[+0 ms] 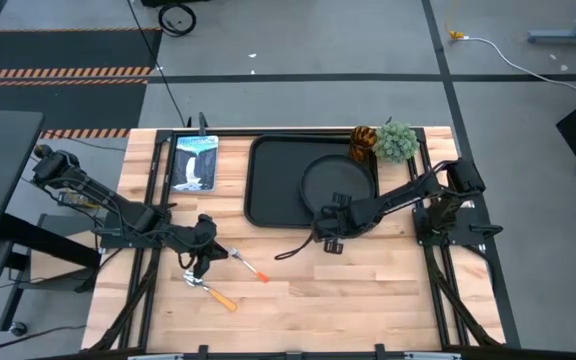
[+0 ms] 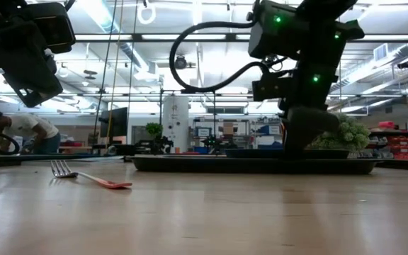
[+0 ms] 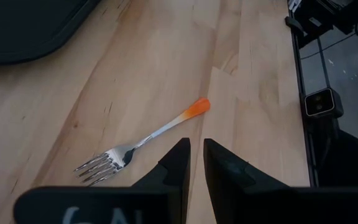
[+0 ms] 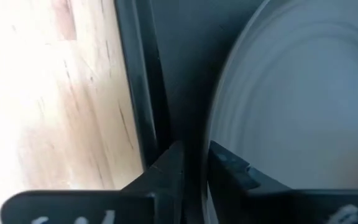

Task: Pick and place plate/cup/fork/spoon on tray
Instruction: Put the black plate on the black serving tray, then put the orange fork on the black serving tray to the left of the black plate

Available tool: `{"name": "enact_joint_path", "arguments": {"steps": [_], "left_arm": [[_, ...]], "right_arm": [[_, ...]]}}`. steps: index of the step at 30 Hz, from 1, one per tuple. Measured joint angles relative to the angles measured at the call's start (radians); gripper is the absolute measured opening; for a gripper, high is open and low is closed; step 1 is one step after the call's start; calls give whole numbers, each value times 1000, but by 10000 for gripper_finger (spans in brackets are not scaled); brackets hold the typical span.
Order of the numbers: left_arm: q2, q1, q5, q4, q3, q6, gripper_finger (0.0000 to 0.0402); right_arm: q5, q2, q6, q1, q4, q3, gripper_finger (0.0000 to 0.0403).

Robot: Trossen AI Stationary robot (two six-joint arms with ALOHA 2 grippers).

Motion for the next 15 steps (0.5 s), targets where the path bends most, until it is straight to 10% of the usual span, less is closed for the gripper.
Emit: {"name": "enact_joint_path", "arguments": {"steps": [15], "left_arm": [[0, -10, 45, -3, 0, 50, 52]], "right_arm": [[-28, 0, 36, 21, -64, 156, 111]]}}
